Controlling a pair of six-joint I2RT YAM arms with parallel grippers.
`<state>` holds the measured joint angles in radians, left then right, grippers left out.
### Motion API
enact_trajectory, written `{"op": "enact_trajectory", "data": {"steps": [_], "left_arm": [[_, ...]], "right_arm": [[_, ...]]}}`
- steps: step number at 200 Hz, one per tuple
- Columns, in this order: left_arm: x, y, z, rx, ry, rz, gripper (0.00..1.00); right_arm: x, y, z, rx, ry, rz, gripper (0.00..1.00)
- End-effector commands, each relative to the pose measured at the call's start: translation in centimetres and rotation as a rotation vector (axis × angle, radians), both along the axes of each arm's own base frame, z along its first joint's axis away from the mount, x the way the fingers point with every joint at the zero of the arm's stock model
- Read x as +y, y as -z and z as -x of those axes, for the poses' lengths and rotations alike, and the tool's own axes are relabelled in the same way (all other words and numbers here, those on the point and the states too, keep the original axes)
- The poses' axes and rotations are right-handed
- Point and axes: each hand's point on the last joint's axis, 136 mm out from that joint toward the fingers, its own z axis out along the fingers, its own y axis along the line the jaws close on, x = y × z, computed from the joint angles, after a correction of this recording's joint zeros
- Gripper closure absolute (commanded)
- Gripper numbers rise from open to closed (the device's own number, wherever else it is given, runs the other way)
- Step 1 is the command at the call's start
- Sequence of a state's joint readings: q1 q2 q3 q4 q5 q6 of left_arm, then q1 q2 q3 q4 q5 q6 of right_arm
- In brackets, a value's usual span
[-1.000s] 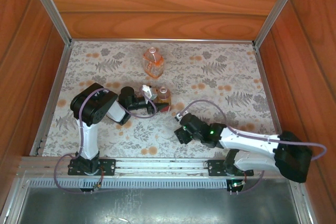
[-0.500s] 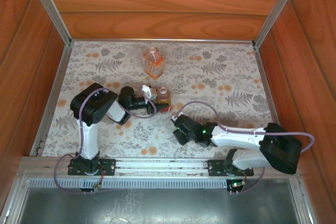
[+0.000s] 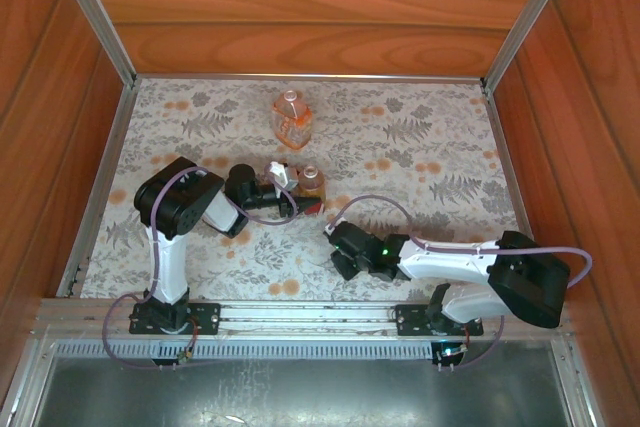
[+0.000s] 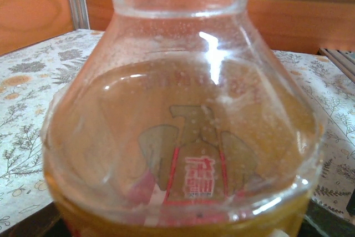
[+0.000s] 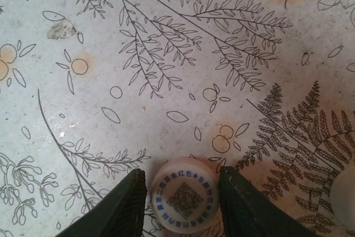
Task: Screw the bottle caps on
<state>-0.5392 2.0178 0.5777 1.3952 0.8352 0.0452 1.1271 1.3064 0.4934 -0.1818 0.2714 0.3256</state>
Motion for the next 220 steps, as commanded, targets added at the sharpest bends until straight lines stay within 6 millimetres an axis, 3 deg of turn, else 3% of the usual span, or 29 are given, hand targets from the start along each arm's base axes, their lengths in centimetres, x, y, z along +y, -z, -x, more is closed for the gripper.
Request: {"op": "enact_trajectory", "data": {"steps": [1, 116, 220], "left_arm": [[0.3, 1.6, 0.1, 0.066, 0.006, -0.025, 0.34], [0.3, 1.7, 0.2, 0.068, 0.005, -0.027, 0.34], [0.2, 1.7, 0.4, 0.074, 0.023, -0.023, 0.35]], "right_arm": [[0.6, -0.5, 0.2, 0.008, -0.009, -0.007, 0.63], [0.1, -1.4, -0.6, -0.031, 0.067, -0.021, 0.69], [0.8, -8.1, -4.4, -0.057, 0.140, -0.041, 0.67]]}}
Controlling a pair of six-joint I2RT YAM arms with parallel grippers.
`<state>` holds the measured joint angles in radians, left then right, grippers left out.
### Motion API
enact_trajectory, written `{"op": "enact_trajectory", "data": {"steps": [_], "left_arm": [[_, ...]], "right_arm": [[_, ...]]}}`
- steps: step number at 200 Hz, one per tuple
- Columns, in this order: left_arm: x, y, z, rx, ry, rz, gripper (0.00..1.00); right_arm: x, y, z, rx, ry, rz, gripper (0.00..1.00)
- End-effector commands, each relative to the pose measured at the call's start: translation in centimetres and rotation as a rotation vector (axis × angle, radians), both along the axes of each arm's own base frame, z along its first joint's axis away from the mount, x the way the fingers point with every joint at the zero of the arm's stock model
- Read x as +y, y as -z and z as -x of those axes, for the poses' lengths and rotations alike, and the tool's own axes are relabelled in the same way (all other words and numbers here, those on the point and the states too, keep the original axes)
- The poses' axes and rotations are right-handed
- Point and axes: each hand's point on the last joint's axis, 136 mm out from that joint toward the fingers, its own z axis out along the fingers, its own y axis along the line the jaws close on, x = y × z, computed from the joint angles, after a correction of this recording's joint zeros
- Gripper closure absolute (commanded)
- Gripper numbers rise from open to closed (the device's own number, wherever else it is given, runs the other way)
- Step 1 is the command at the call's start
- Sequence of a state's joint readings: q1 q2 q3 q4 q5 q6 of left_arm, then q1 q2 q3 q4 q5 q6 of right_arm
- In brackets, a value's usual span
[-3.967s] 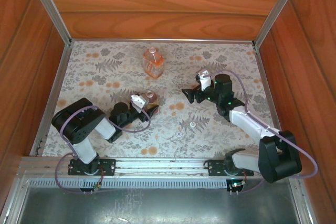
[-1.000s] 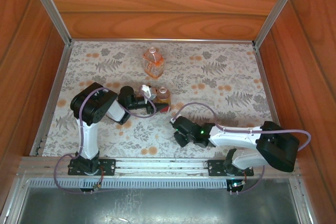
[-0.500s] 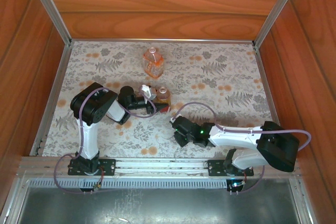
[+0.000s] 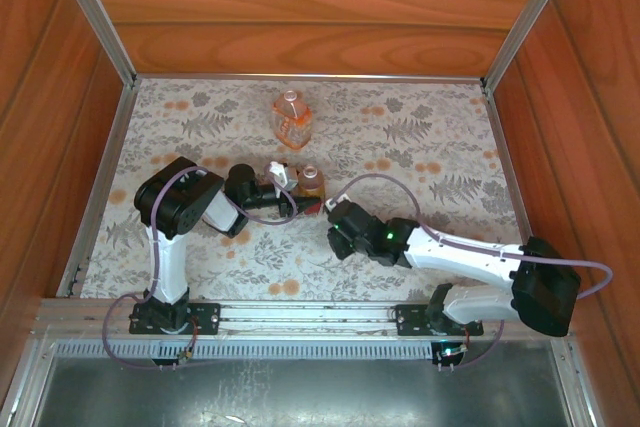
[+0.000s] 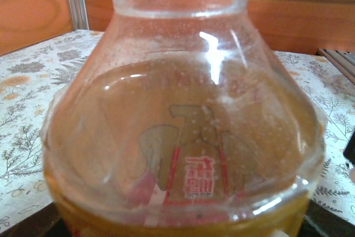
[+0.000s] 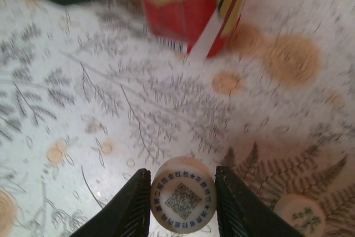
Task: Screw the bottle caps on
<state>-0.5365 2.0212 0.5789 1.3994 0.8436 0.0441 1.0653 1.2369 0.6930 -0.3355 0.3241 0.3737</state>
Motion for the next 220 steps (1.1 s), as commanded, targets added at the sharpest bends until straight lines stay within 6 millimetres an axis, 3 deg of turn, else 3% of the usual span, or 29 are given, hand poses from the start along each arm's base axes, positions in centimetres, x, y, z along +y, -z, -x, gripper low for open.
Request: {"op": "enact_trajectory", "data": {"steps": [1, 140, 220], "left_arm": [[0.2, 1.7, 0.3, 0.075, 0.018, -0.025, 0.35], [0.2, 1.8, 0.5, 0.089, 0.023, -0.027, 0.35], [0.1, 2.0, 0.5, 0.090, 0.031, -0.029, 0.36]], "right_arm": [[-0.8, -1.0, -0.5, 0.024, 0.012, 0.060, 0.67], [1.4, -11.0, -5.2, 0.010, -0.104, 0.142, 0.65], [5.0, -13.4, -8.2, 0.036, -0.193, 0.164, 0.64]]}}
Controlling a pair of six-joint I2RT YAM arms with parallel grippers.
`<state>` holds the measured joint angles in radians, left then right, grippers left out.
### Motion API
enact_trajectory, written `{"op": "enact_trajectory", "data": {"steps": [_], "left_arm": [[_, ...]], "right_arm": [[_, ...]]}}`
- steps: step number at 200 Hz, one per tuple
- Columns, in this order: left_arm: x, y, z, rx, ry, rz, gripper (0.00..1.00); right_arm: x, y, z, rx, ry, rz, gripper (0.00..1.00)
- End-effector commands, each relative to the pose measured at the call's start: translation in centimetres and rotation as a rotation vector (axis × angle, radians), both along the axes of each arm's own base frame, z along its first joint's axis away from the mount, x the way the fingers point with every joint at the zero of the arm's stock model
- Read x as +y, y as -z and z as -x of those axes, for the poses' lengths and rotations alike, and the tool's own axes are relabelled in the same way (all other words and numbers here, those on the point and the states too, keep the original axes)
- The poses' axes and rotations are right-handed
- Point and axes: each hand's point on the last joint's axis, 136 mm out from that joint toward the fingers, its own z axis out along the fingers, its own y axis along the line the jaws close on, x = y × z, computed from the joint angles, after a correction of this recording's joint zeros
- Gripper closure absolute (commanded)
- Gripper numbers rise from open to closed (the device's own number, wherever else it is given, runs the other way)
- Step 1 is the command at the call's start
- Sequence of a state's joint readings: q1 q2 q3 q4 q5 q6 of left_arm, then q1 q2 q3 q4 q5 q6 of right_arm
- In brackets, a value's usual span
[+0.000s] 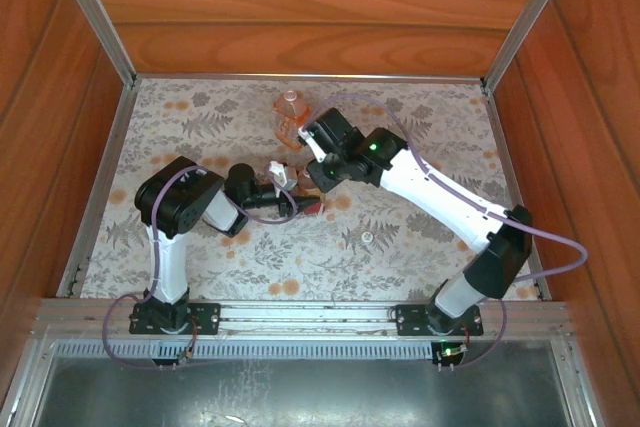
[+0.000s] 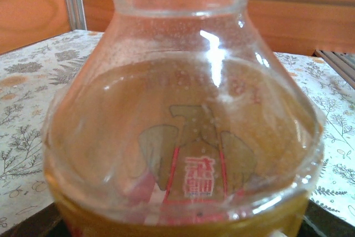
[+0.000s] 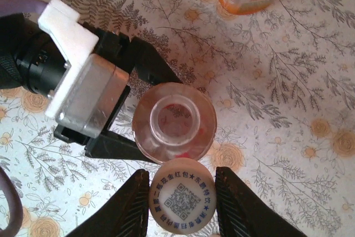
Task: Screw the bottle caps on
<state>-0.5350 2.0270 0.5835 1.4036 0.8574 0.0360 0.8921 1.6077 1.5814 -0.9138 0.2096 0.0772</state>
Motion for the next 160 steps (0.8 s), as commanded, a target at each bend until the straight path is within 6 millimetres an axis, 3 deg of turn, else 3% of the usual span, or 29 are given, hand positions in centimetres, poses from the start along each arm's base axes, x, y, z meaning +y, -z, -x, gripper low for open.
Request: {"op": "enact_trajectory", "data": {"steps": [1, 71, 160], "left_arm": [[0.2, 2.0, 0.4, 0.083, 0.018, -0.034, 0.36], [0.2, 2.6, 0.6, 0.085, 0.028, -0.050, 0.38], [0.3, 2.6, 0.6, 0.070, 0.029, -0.058, 0.39]], "right_arm": [[0.2, -0.2, 0.0, 0.027, -0.056, 0.039, 0.64], [1.6, 1.7, -1.8, 0.064, -0.076, 0.089, 0.64], [1.9, 2.5, -2.1, 0.102, -0.074, 0.090, 0.65]]}}
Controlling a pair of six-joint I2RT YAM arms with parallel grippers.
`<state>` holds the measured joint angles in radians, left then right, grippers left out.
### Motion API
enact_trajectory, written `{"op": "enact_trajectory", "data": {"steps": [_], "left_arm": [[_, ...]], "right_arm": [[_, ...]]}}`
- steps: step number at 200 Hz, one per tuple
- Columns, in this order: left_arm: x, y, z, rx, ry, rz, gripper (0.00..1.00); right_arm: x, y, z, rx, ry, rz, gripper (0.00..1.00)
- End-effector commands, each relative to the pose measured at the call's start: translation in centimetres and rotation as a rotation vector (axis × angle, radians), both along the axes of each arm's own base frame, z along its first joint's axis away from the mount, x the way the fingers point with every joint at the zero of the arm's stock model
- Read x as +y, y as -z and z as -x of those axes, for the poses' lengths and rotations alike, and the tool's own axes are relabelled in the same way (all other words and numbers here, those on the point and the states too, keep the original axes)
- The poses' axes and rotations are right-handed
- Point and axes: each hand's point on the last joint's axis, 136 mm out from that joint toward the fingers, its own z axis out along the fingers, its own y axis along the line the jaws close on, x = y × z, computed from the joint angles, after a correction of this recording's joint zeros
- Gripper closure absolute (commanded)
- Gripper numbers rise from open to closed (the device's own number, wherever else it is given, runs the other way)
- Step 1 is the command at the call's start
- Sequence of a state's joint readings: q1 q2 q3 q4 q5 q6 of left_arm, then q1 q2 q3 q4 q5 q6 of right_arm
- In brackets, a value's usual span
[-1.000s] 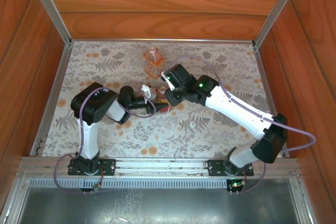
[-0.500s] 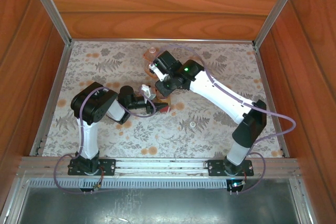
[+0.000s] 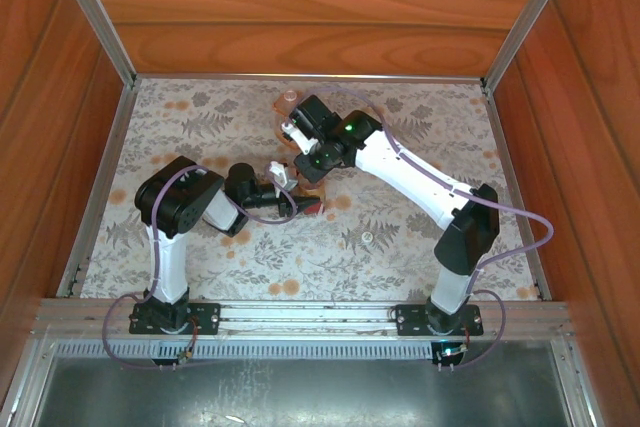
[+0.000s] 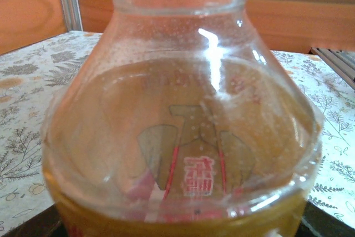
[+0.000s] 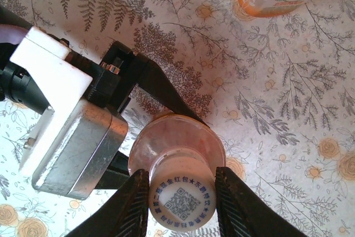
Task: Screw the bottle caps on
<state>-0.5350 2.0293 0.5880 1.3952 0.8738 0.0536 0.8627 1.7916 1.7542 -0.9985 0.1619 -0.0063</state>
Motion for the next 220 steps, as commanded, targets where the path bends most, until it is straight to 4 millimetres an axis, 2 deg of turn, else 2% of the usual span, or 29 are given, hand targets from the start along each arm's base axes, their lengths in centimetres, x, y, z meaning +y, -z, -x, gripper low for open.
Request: {"op": "enact_trajectory", "data": {"steps": [1, 73, 137, 180, 220], "left_arm": [[0.4, 2.5, 0.4, 0.080, 0.010, -0.055, 0.39], [0.4, 2.5, 0.4, 0.080, 0.007, -0.059, 0.39], [0.4, 2.6, 0.3, 0.088, 0.000, -0.060, 0.40], [0.4, 2.5, 0.3, 0.088, 0.002, -0.059, 0.40], [0.4, 2.6, 0.3, 0.088, 0.005, -0.060, 0.40]], "right_arm": [[0.0, 0.4, 0.0, 0.036, -0.006, 0.014, 0.65], [-0.4, 1.1, 0.6, 0.084, 0.004, 0.036, 0.65], [-0.1, 1.0, 0.8, 0.034, 0.006, -0.056, 0.65], [-0.2, 1.3, 0.8, 0.042, 0.009, -0.044, 0.65], [0.0, 0.4, 0.5, 0.013, 0.000, -0.062, 0.56]]}}
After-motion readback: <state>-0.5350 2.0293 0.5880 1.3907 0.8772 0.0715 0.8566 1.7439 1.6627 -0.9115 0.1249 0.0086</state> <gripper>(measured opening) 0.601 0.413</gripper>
